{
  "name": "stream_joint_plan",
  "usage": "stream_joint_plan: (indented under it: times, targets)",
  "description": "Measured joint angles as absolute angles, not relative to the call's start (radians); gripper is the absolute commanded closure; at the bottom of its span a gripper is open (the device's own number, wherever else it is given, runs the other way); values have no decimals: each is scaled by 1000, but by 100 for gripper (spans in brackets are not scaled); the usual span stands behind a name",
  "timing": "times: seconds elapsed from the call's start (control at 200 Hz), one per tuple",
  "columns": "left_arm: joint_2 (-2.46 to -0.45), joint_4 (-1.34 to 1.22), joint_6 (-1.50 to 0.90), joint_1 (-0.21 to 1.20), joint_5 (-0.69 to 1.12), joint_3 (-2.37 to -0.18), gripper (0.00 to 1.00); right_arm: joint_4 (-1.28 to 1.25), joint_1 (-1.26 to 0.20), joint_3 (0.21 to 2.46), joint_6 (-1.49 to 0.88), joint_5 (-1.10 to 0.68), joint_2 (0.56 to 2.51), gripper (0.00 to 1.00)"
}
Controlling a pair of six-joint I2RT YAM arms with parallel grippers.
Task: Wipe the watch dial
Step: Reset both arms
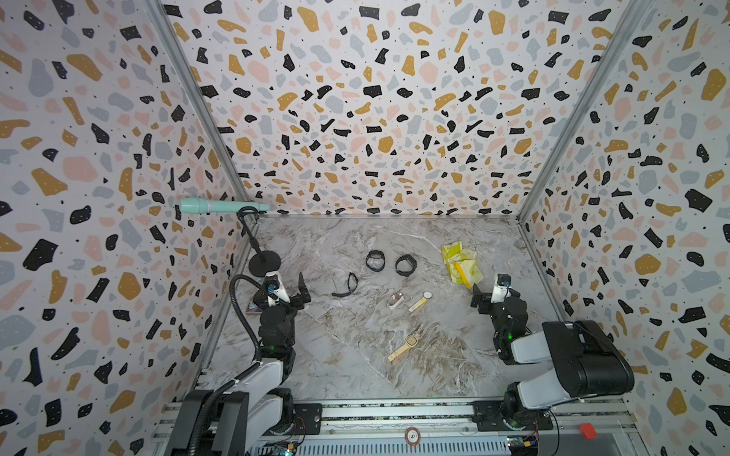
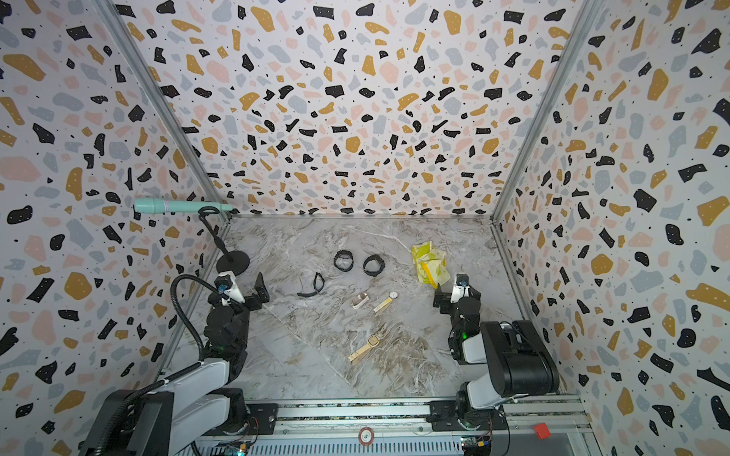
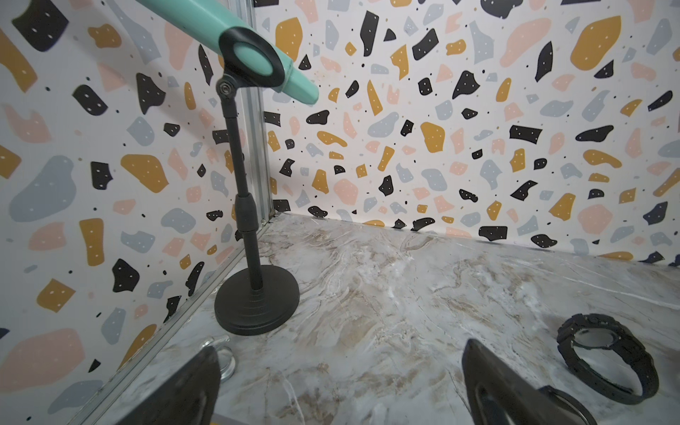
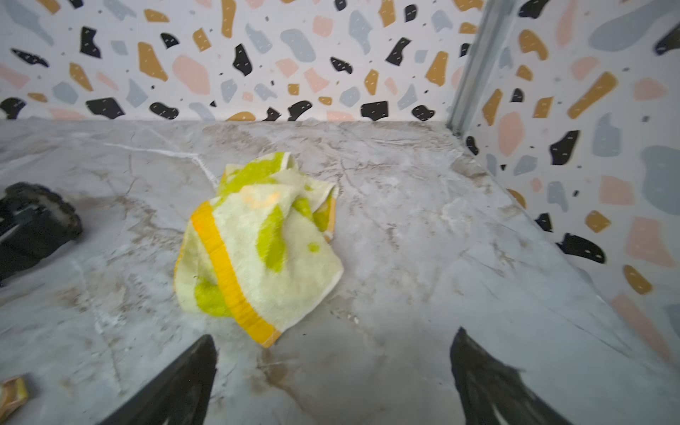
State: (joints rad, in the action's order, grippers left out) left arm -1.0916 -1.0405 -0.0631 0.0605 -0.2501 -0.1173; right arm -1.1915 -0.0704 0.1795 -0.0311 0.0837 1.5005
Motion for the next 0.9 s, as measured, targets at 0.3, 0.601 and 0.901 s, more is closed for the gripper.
stream_joint_plan:
  times: [0.3,0.601,0.901]
  targets:
    - [-1403,-1174,-33,60,-176,-113,1,-1205,-71,197,-6,44,1499,1]
    - [-1421,-1169,-14,60,-135,-154,1,-1204,-71,201,-1,40,1499,1]
    - [-1419,-1168,-15,59,-155,-155,1,-1204,-71,202,-1,38,1499,1]
